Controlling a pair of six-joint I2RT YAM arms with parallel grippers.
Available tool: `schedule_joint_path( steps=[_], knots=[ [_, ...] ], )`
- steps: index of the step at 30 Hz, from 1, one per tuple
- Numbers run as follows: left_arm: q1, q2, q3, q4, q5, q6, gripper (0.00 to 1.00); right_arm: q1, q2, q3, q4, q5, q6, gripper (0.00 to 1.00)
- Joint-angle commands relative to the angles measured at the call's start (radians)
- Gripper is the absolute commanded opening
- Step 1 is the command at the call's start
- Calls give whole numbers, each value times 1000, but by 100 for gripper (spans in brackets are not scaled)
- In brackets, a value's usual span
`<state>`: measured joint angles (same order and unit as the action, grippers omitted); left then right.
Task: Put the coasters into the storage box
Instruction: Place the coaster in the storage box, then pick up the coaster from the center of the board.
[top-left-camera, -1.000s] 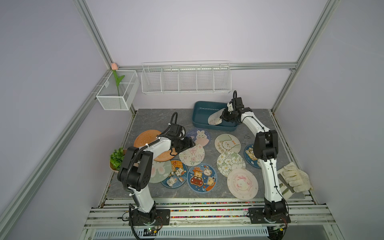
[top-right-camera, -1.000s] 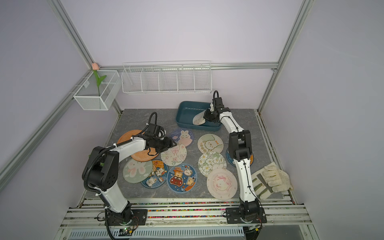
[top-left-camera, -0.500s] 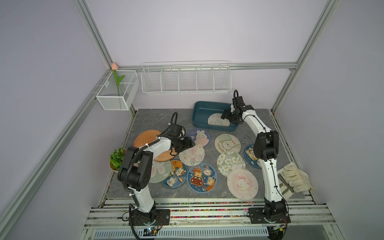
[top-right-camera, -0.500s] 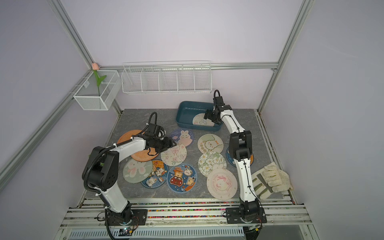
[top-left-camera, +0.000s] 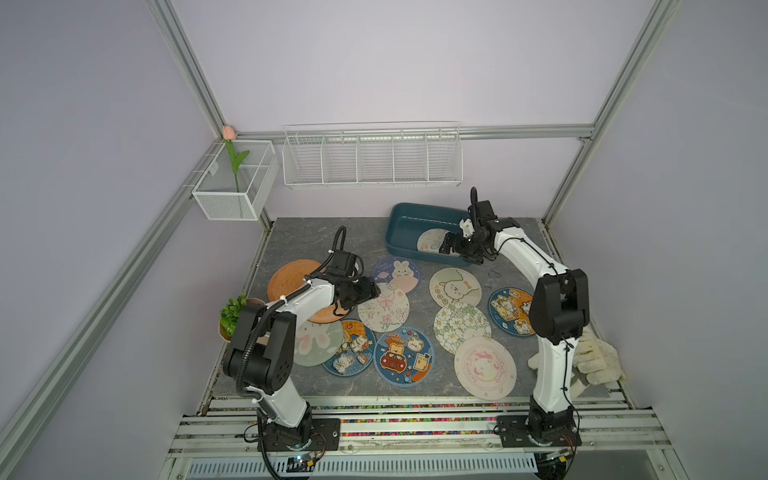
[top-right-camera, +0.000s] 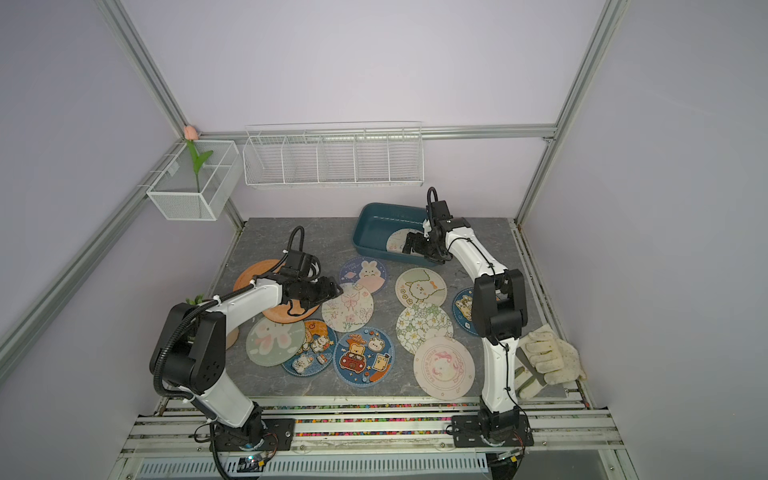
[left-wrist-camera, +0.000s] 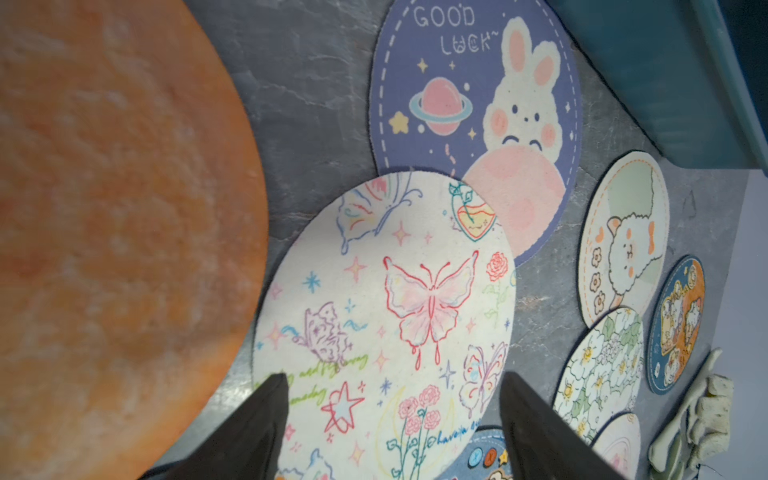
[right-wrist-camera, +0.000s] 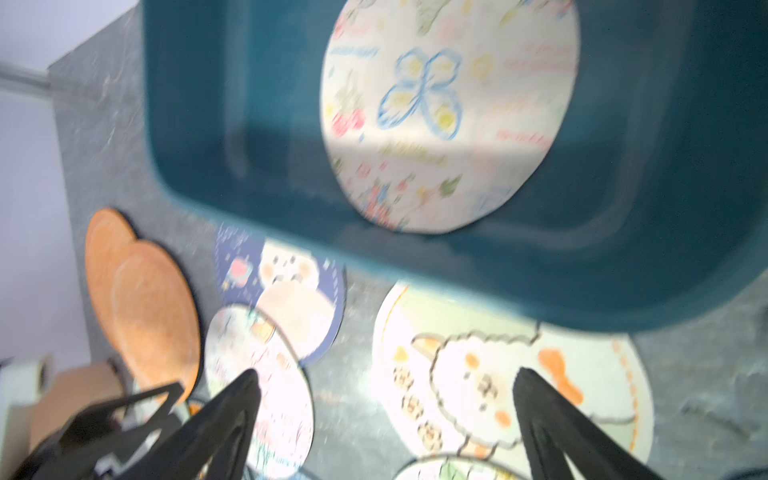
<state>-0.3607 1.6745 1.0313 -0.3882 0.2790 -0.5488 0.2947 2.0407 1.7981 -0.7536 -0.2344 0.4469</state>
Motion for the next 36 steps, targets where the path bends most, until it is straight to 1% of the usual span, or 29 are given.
schedule_joint_path(
  steps=[1, 6, 8, 14, 24, 28, 36],
  knots=[
    [2, -25, -36, -13, -31, 13, 80, 46, -77, -97, 7, -54, -23, 97],
    [4, -25, -75, 7, -26, 10, 77, 135, -112, -190, 0, -100, -23, 97],
    [5, -21, -83, 14, -28, 9, 74, 170, -111, -213, 6, -103, -24, 97],
    [4, 0, -91, 28, -29, 7, 69, 242, -61, -220, 13, -104, -20, 96],
    [3, 47, -82, 30, -84, 16, 67, 309, 44, -181, 7, -77, -37, 91],
    [3, 72, -65, 26, -85, 24, 66, 323, 80, -155, -1, -62, -39, 90],
    [0, 97, -42, -5, -75, 46, 64, 343, 138, -97, -21, -46, -40, 83]
  ],
)
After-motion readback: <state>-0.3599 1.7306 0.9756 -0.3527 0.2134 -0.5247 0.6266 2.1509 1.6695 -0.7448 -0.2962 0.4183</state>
